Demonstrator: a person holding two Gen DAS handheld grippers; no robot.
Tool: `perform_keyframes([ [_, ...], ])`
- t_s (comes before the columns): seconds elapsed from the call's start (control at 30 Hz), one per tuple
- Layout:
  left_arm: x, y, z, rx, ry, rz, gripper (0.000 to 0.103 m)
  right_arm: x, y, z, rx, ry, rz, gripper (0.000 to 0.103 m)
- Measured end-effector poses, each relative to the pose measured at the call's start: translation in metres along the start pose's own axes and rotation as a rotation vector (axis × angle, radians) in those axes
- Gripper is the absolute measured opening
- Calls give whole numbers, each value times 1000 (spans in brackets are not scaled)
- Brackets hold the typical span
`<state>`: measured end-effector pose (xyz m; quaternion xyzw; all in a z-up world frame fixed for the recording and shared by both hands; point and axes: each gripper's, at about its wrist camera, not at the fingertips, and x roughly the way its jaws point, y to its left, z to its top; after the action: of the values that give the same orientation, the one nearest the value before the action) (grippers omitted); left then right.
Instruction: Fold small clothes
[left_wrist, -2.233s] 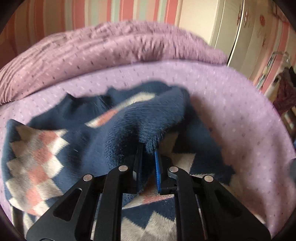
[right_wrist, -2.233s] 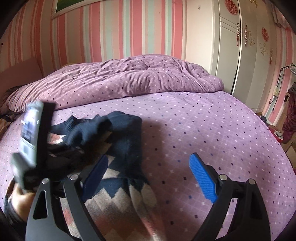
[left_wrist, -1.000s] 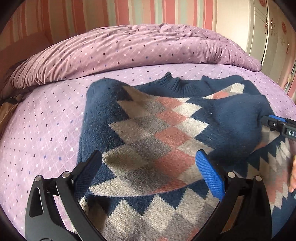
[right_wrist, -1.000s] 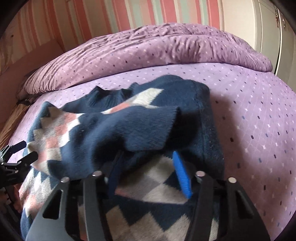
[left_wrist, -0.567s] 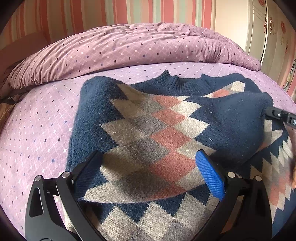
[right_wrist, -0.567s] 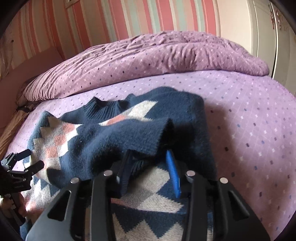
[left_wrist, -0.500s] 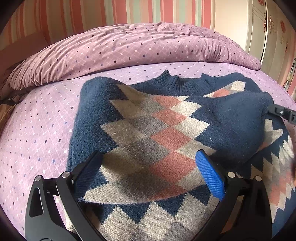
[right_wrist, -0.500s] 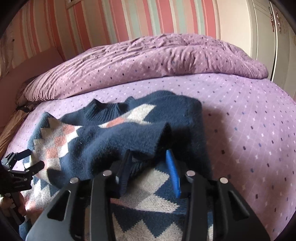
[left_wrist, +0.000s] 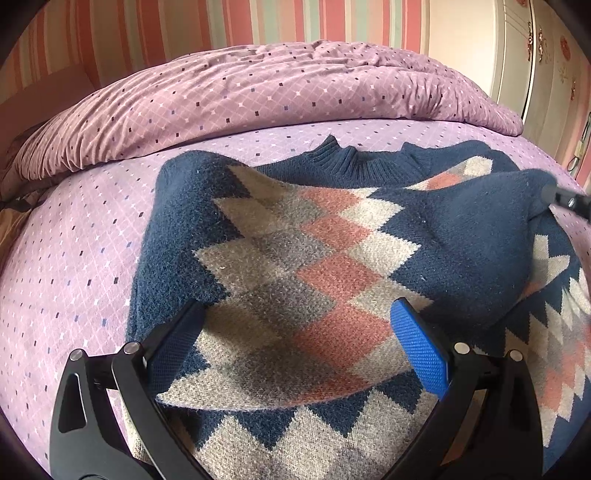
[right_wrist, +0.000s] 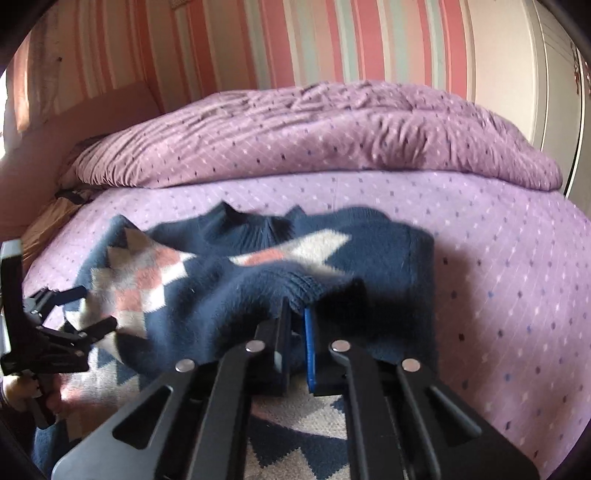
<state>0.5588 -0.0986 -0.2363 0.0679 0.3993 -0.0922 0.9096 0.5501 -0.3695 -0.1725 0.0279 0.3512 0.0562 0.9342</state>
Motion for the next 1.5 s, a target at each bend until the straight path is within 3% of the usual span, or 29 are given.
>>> perform_keyframes([
  [0.17, 1, 0, 0, 15, 9, 4, 100, -15, -9, 16, -31, 25, -88, 5],
  [0.27, 3, -1, -1, 24, 14, 5, 100, -10, -24, 19, -17, 118, -56, 5],
  [0.4, 5, -3, -3, 28, 18, 12, 100, 5, -34, 1, -10, 238, -63, 5],
  [0.47, 5, -3, -3, 26, 17, 13, 100, 12, -37, -14, 10, 249, -64, 8],
  [0.53, 5, -3, -4, 25, 16, 9, 100, 8, -44, -23, 63, 227, -38, 19],
  [0.6, 3, -2, -4, 28, 15, 3, 100, -6, -51, -27, 116, 171, -23, 65],
  [0.67, -1, -2, -3, 30, 8, 1, 100, -22, -54, -27, 141, 88, -52, 72],
  [0.77, -10, 2, 2, 15, -24, 3, 100, -18, -50, -16, 158, 78, -55, 72],
  [0.8, -12, 5, 4, 4, -29, -3, 100, -9, -47, -11, 156, 97, -55, 67],
  [0.83, -12, 9, 7, -15, -30, -13, 100, -2, -44, -8, 156, 109, -51, 59],
  [0.9, -9, 16, 14, -45, -25, -31, 100, 12, -36, -4, 158, 147, -51, 24],
  [1.0, 4, 25, 22, -73, -1, -42, 100, 24, -26, -6, 126, 172, -105, 11],
  [1.3, 30, 28, 37, -63, 24, -42, 100, 26, -21, -18, -37, 175, -263, 6],
  [1.4, 40, 25, 29, -38, 38, -25, 100, 38, -26, -26, -40, 210, -261, 6],
  [1.5, 38, 18, 25, 5, 40, 10, 100, 32, -29, -24, -1, 179, -213, 12],
])
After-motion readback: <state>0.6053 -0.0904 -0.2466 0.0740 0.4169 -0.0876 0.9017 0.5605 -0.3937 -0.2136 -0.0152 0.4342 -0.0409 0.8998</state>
